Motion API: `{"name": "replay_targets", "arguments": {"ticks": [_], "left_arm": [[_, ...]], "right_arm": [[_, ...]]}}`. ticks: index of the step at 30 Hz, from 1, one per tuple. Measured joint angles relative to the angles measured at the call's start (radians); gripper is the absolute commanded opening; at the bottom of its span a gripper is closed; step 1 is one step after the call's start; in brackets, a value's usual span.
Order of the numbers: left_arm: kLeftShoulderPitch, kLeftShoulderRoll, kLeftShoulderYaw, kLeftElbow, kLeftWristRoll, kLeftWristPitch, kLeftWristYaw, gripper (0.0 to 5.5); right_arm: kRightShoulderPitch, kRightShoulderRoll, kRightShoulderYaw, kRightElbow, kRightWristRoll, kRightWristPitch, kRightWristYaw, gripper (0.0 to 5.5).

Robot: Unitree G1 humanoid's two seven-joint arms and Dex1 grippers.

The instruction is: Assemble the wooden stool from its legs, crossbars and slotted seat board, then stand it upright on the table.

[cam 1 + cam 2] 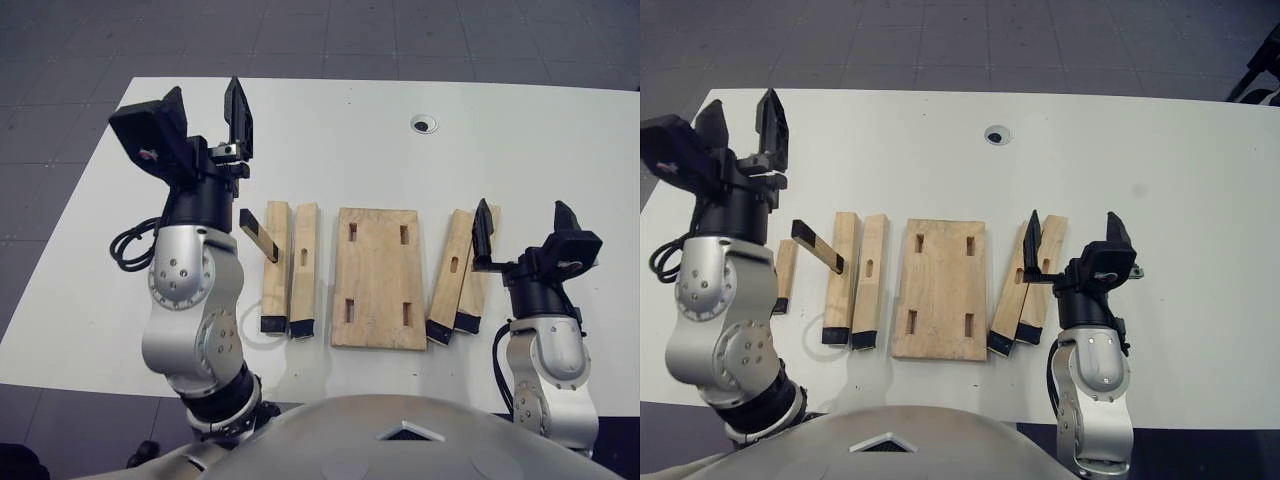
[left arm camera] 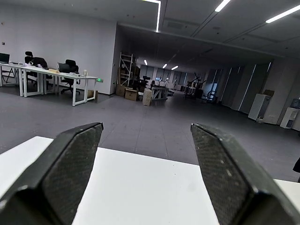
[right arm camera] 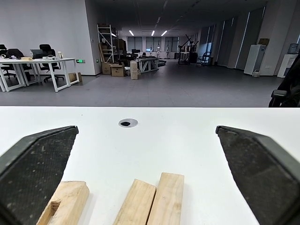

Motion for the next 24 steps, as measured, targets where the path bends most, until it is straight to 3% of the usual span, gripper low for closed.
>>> {"name": "replay_targets", "arguments": {"ticks": [4, 12, 14, 18, 24], "left_arm": [[0.141, 0.032, -0.040, -0.091, 0.000, 0.002, -0.019, 3.49], [0.747, 0.198, -0.114, -0.014, 0.111, -0.202, -0.150, 3.49], [0.768, 0.209, -0.140, 0.043, 0.155, -0.210, -0.146, 3.49], [0.780, 0.234, -0.225, 0.129, 0.175, -0.178, -0.176, 4.12], [0.767, 0.216, -0.235, 0.173, 0.218, -0.125, -0.131, 4.12]], "right_arm": [[0.004, 0.000, 0.000, -0.003, 0.000, 0.000, 0.001, 5.50], [0.003, -0.009, -0.014, -0.016, 0.003, 0.003, 0.009, 5.50], [-0.001, -0.011, -0.014, -0.016, 0.003, 0.005, 0.011, 5.50], [-0.010, -0.018, -0.015, -0.016, 0.003, 0.010, 0.012, 5.50], [-0.012, -0.025, -0.014, -0.022, 0.003, 0.024, 0.015, 5.50]]}}
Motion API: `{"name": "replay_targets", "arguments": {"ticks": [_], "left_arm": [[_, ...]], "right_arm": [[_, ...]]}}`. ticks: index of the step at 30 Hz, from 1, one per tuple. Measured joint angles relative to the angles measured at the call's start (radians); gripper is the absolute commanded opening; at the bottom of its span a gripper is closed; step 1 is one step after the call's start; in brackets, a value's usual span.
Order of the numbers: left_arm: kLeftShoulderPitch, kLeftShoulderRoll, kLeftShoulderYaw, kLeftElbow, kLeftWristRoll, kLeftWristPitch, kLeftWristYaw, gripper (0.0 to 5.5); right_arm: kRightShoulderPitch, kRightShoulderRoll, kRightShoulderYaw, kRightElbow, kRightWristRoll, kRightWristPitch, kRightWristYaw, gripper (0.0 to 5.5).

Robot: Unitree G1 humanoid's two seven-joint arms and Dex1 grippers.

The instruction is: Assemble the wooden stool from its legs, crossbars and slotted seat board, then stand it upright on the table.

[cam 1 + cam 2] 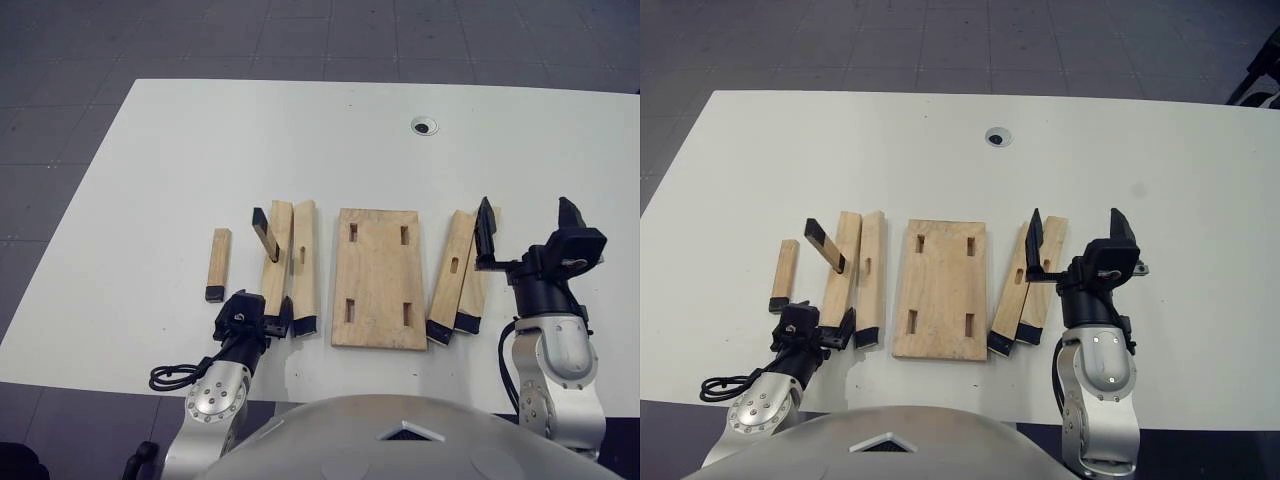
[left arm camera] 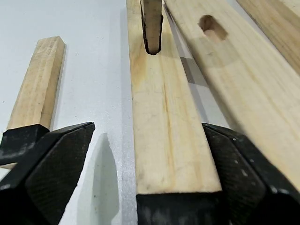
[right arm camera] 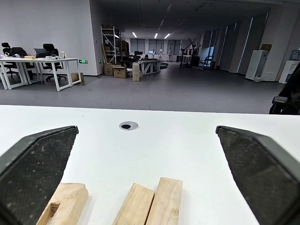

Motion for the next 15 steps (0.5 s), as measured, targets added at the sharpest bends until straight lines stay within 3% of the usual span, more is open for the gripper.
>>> {"name": "replay_targets", "arguments": {"ticks": [10, 15], "left_arm": [[0.001, -0.001, -0.002, -0.005, 0.026, 0.005, 0.003, 4.12], [-0.008, -0.024, 0.003, 0.005, 0.023, 0.015, 0.004, 3.32]], "right_arm": [[0.013, -0.001, 0.001, -0.012, 0.001, 0.003, -0.002, 5.50], [0.013, 0.001, 0.003, -0.012, 0.000, 0.003, -0.003, 5.50]]}}
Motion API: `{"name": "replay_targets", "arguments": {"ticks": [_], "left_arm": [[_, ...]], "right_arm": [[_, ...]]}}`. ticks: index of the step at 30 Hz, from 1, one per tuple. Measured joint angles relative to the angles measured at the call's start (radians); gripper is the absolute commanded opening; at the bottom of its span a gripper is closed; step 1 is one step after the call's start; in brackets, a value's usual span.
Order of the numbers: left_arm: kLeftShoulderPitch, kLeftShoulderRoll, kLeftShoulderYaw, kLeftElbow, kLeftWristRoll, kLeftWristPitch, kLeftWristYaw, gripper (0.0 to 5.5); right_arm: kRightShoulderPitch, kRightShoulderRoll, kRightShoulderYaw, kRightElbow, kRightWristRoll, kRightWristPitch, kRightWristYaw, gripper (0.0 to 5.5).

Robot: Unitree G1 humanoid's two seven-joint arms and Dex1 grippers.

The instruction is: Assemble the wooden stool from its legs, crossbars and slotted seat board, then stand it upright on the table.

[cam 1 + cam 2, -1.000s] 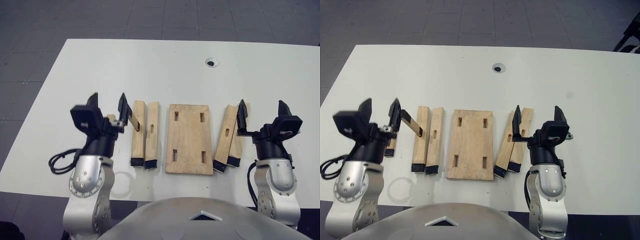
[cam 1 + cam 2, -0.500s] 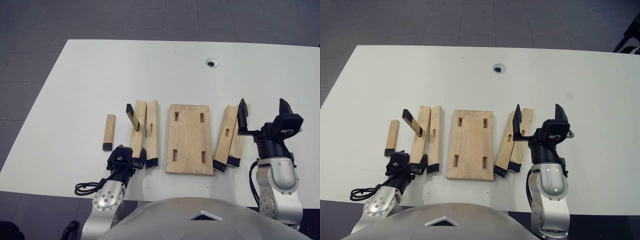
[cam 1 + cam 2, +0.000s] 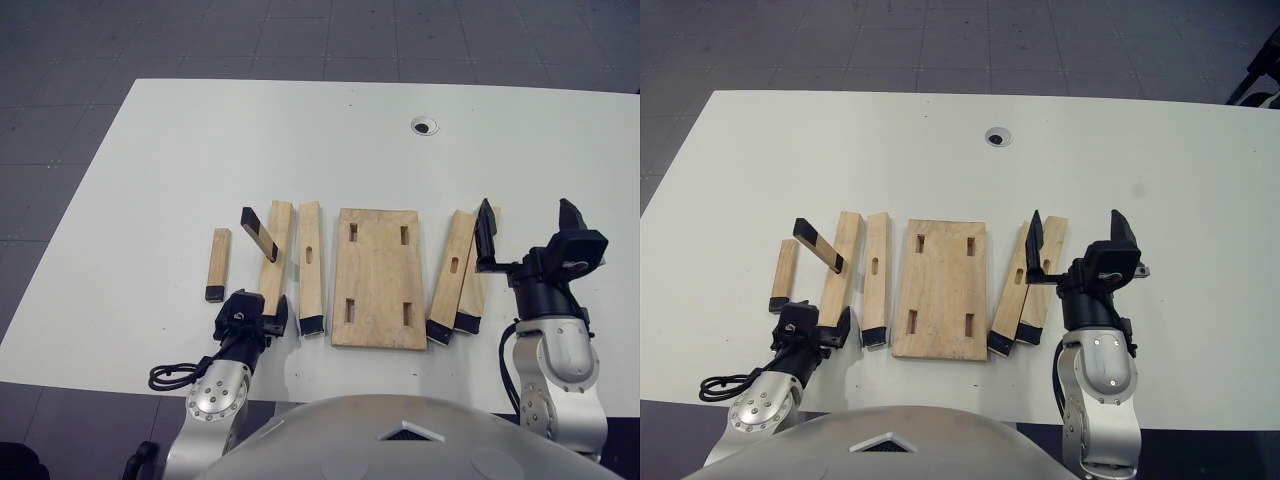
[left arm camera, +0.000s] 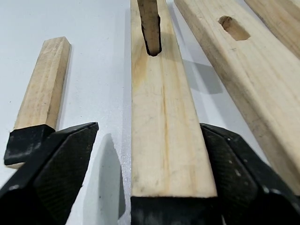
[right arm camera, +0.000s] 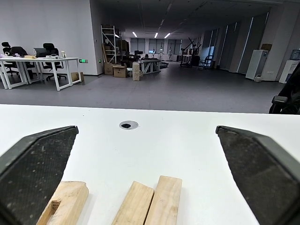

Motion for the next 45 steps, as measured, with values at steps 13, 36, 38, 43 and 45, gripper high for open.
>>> {"name": "replay_targets", "arguments": {"ticks": [13, 36, 38, 43, 45], "left_arm": [[-0.031, -0.080, 0.060, -0.029, -0.140, 0.140, -0.010, 2.05], [-0.537, 0.009, 0.260, -0.052, -1.074, 0.216, -0.505, 2.05], [-0.531, 0.033, 0.249, -0.054, -1.087, 0.200, -0.519, 2.05], [-0.510, 0.092, 0.228, -0.084, -1.138, 0.160, -0.555, 2.05], [-0.499, 0.117, 0.221, -0.095, -1.160, 0.143, -0.577, 2.05]], "right_arm": [[0.000, 0.000, -0.004, -0.041, 0.001, 0.010, 0.000, 5.50], [-0.311, -0.403, -0.055, -0.147, 1.267, 0.350, 0.296, 5.50], [-0.331, -0.416, -0.048, -0.135, 1.267, 0.349, 0.302, 5.50], [-0.355, -0.447, -0.028, -0.101, 1.242, 0.349, 0.327, 5.50], [-0.365, -0.453, -0.020, -0.086, 1.222, 0.349, 0.340, 5.50]]}}
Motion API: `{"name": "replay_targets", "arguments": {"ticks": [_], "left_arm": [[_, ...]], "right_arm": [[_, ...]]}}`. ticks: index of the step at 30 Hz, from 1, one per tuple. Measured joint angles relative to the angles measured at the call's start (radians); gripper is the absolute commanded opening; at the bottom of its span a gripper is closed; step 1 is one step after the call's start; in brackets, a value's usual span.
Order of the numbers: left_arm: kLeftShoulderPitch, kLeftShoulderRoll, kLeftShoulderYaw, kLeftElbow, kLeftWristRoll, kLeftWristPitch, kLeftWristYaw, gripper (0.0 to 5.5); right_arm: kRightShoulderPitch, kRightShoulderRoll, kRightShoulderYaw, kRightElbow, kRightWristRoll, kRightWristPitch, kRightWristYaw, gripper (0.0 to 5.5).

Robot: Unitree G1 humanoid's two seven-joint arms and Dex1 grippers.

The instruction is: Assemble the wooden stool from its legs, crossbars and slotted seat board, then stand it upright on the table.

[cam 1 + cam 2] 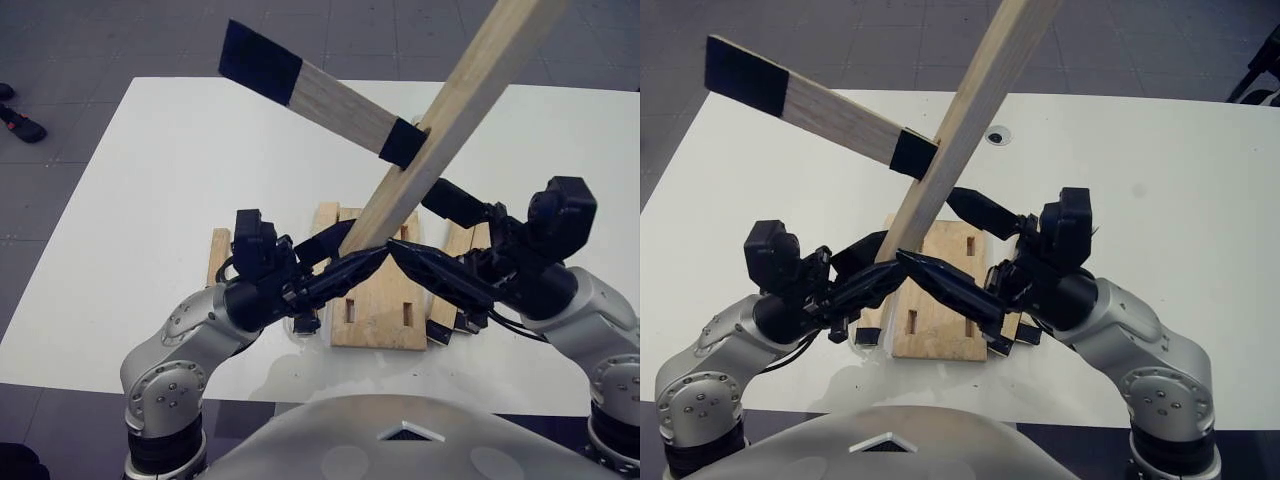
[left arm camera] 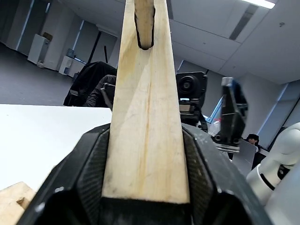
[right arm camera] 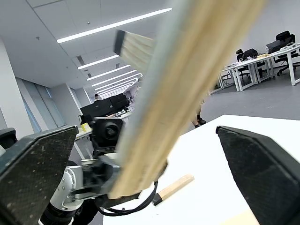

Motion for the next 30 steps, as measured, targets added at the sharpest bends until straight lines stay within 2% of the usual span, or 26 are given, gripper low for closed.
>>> {"name": "replay_targets", "arguments": {"ticks": [6, 10, 16, 23, 25, 30], "left_arm": [[0.050, 0.072, -0.039, -0.028, -0.024, -0.041, -0.065, 2.05], [0.065, 0.097, -0.069, -0.031, -0.025, -0.061, -0.071, 2.05], [0.070, 0.124, -0.099, -0.031, -0.025, -0.087, -0.078, 2.05], [0.079, 0.147, -0.120, -0.036, -0.026, -0.111, -0.082, 2.05], [0.085, 0.150, -0.127, -0.035, -0.025, -0.118, -0.085, 2.05], [0.091, 0.158, -0.145, -0.035, -0.004, -0.148, -0.092, 2.05]], "right_arm": [[-0.041, -0.015, 0.045, 0.020, -0.030, 0.001, 0.034, 5.50], [-0.063, -0.026, 0.061, 0.019, -0.012, 0.014, 0.053, 4.77], [-0.057, -0.085, 0.061, 0.016, 0.086, 0.041, 0.176, 3.70], [-0.039, -0.111, 0.061, 0.038, 0.094, 0.053, 0.229, 2.37], [-0.039, -0.111, 0.061, 0.045, 0.094, 0.055, 0.231, 2.11], [-0.038, -0.110, 0.062, 0.054, 0.113, 0.060, 0.234, 2.08]]}}
